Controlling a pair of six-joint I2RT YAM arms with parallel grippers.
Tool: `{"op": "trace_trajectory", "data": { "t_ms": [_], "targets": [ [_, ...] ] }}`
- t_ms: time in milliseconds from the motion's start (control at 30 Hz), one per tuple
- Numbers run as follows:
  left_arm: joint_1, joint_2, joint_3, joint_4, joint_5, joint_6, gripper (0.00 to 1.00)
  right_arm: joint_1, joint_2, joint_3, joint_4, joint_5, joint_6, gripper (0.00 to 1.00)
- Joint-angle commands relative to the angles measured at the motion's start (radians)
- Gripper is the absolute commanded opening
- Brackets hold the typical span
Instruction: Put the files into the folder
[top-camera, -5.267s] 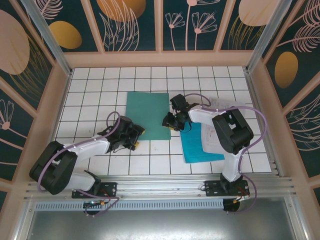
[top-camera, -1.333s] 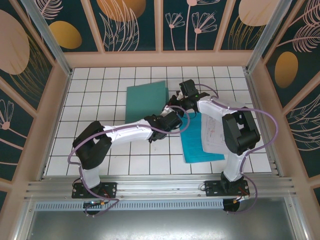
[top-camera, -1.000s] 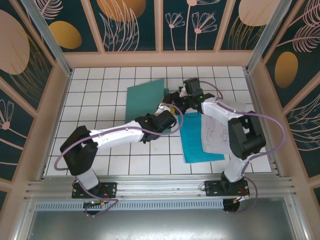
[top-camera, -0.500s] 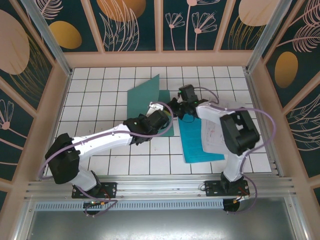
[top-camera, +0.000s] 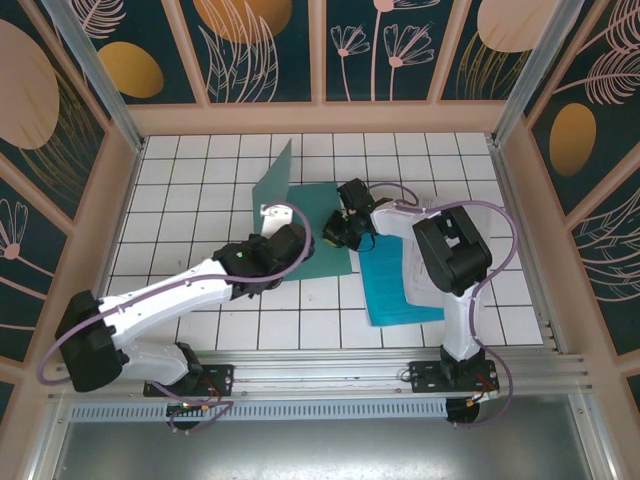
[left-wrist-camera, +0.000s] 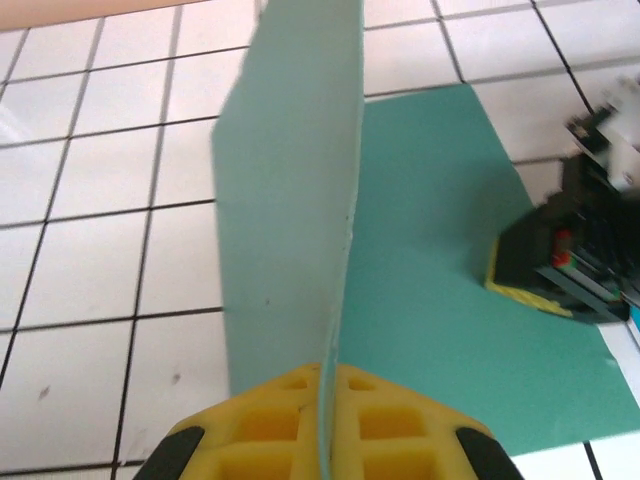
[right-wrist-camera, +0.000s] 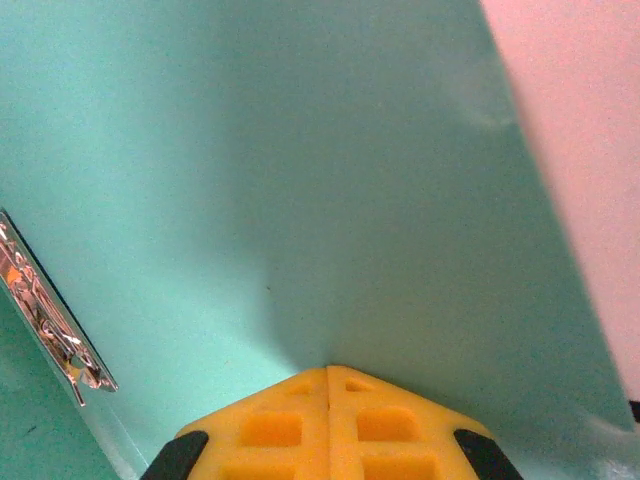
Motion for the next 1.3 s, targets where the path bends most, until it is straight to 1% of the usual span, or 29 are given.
{"op": "trace_trajectory", "data": {
  "t_ms": [0, 33, 200, 233, 267, 333, 367, 400, 500, 567, 633, 733, 800, 833, 867, 900, 933, 1000, 1033, 1100, 1267],
  "targets": [
    [0.058, -0.087, -0.039, -0.116, -0.027, -0.164, 0.00, 0.008, 0.035, -0.042, -0.093, 0.056, -0.006, 0.04],
    [0.083, -0.115, -0.072, -0.131, -0.020, -0.194, 0.00, 0.008, 0.032, -0.050, -0.093, 0.058, -0.002, 0.03],
    [0.216, -0.214, -0.129, -0.225, -0.001, -0.301, 0.00, 0.008, 0.020, -0.087, -0.080, 0.052, 0.017, 0.02],
    [0.255, -0.223, -0.131, -0.252, 0.013, -0.329, 0.03, 0.008, 0.017, -0.094, -0.075, 0.048, 0.023, 0.02],
    [0.291, -0.229, -0.128, -0.283, 0.029, -0.360, 0.12, 0.008, 0.016, -0.097, -0.072, 0.045, 0.027, 0.02],
    [0.380, -0.245, -0.131, -0.331, 0.089, -0.425, 0.45, 0.010, 0.013, -0.105, -0.065, 0.039, 0.035, 0.02],
    [0.418, -0.256, -0.137, -0.358, 0.122, -0.445, 0.55, 0.010, 0.012, -0.106, -0.062, 0.037, 0.036, 0.02],
    [0.459, -0.273, -0.143, -0.369, 0.160, -0.465, 0.62, 0.010, 0.013, -0.107, -0.061, 0.034, 0.039, 0.02],
    [0.545, -0.328, -0.142, -0.392, 0.219, -0.529, 0.72, 0.009, 0.013, -0.105, -0.060, 0.031, 0.041, 0.02],
    [0.577, -0.348, -0.106, -0.417, 0.220, -0.552, 0.73, 0.009, 0.015, -0.104, -0.060, 0.029, 0.043, 0.01],
    [0.588, -0.339, -0.036, -0.431, 0.210, -0.528, 0.74, 0.008, 0.015, -0.104, -0.060, 0.025, 0.045, 0.01],
    [0.589, -0.269, 0.123, -0.510, 0.163, -0.494, 0.75, 0.008, 0.017, -0.102, -0.058, 0.017, 0.048, 0.01],
    [0.588, -0.223, 0.214, -0.523, 0.149, -0.435, 0.75, 0.008, 0.016, -0.100, -0.058, 0.014, 0.049, 0.01],
    [0.588, -0.201, 0.243, -0.487, 0.176, -0.374, 0.73, 0.007, 0.015, -0.101, -0.056, 0.011, 0.049, 0.01],
    [0.589, -0.177, 0.253, -0.429, 0.229, -0.304, 0.71, 0.007, 0.016, -0.101, -0.057, 0.008, 0.049, 0.01],
    [0.588, -0.132, 0.256, -0.360, 0.325, -0.224, 0.70, 0.006, 0.015, -0.100, -0.056, 0.004, 0.050, 0.01],
    [0.589, -0.071, 0.262, -0.303, 0.451, -0.154, 0.69, 0.007, 0.014, -0.102, -0.056, 0.001, 0.050, 0.01],
    [0.588, 0.073, 0.279, -0.269, 0.651, -0.078, 0.64, 0.008, 0.014, -0.101, -0.055, -0.006, 0.050, 0.01],
    [0.586, 0.140, 0.283, -0.260, 0.713, -0.053, 0.63, 0.007, 0.014, -0.099, -0.057, -0.007, 0.049, 0.01],
    [0.585, 0.238, 0.291, -0.240, 0.743, -0.014, 0.62, 0.007, 0.011, -0.099, -0.063, -0.006, 0.047, 0.01],
    [0.584, 0.399, 0.296, -0.135, 0.732, 0.065, 0.59, 0.005, 0.002, -0.113, -0.059, -0.010, 0.048, 0.01]
  ]
}}
